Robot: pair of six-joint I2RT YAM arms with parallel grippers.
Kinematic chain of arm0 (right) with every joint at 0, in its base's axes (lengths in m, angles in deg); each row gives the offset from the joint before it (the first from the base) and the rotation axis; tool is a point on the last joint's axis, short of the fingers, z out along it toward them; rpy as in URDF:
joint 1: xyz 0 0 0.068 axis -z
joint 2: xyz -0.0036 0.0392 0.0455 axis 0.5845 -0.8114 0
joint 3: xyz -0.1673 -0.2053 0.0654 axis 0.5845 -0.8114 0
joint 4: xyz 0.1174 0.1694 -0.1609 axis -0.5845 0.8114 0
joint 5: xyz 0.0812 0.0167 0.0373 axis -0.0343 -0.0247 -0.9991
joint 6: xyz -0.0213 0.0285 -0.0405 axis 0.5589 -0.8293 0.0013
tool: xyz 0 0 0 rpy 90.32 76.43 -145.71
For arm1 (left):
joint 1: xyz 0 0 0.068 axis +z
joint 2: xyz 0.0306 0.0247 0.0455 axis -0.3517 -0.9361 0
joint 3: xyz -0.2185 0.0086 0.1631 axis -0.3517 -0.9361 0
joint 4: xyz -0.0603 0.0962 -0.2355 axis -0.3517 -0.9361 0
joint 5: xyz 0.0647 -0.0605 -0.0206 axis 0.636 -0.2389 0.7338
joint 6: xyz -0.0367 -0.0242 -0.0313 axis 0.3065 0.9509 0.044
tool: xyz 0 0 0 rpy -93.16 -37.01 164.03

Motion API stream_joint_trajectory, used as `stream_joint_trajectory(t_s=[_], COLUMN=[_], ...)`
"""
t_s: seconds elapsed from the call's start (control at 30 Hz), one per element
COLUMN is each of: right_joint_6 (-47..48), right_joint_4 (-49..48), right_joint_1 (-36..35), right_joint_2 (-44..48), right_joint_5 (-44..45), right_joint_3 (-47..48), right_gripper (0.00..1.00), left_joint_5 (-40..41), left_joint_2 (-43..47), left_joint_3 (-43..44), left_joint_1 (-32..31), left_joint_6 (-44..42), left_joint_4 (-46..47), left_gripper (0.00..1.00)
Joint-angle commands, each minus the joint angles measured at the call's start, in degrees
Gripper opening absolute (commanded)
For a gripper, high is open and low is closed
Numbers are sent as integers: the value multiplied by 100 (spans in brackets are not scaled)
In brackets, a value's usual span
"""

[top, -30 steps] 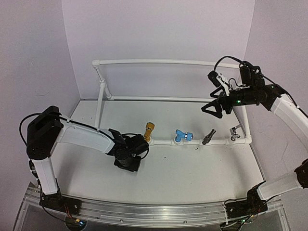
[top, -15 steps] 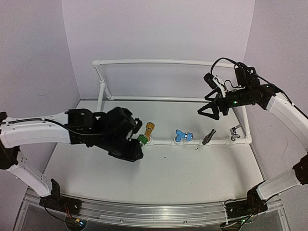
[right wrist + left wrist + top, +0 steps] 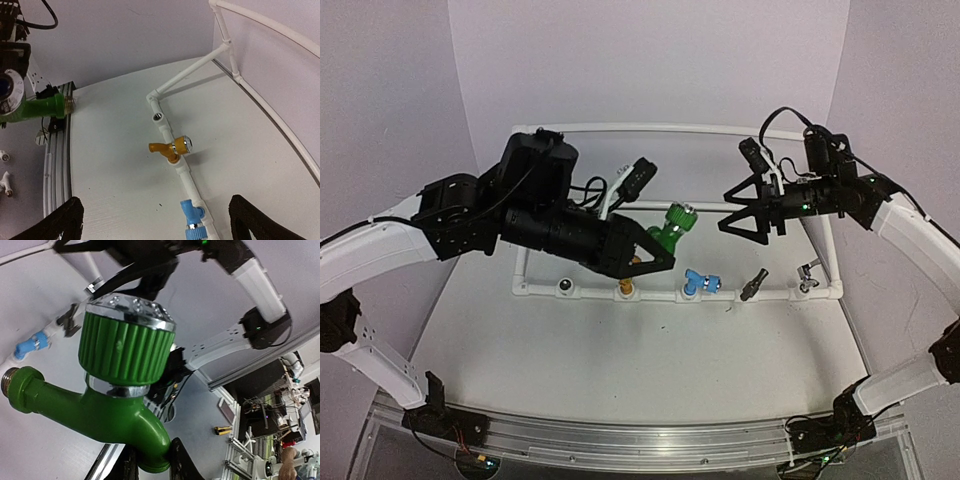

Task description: Install the water faucets

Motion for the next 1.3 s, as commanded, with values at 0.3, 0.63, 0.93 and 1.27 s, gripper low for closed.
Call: stream_joint_trajectory(t_s=[0.3,0.63,0.93,1.27], right_joint_6=[-412,77,291,150], right_joint_4=[-1166,-336,61,259], right_joint_1=[-313,-792,-1182,-1296], right_joint_2=[165,349,303,314], right_joint_5=[-1847,-1984,-2098,-2521], right_joint_3=[445,615,816,1181], right_gripper=[91,91,89,74], left_joint_5=[-2162,-2862,-3269,-3477], left_joint_2=[-100,-62,-271,-467], left_joint_3=[553,-112,-236,-393], left_joint_1=[184,377,410,573], left_joint_6=[294,1356,1981,2673], left_joint_4=[2344,3632,4416,5055], left_gripper=[0,0,0,0])
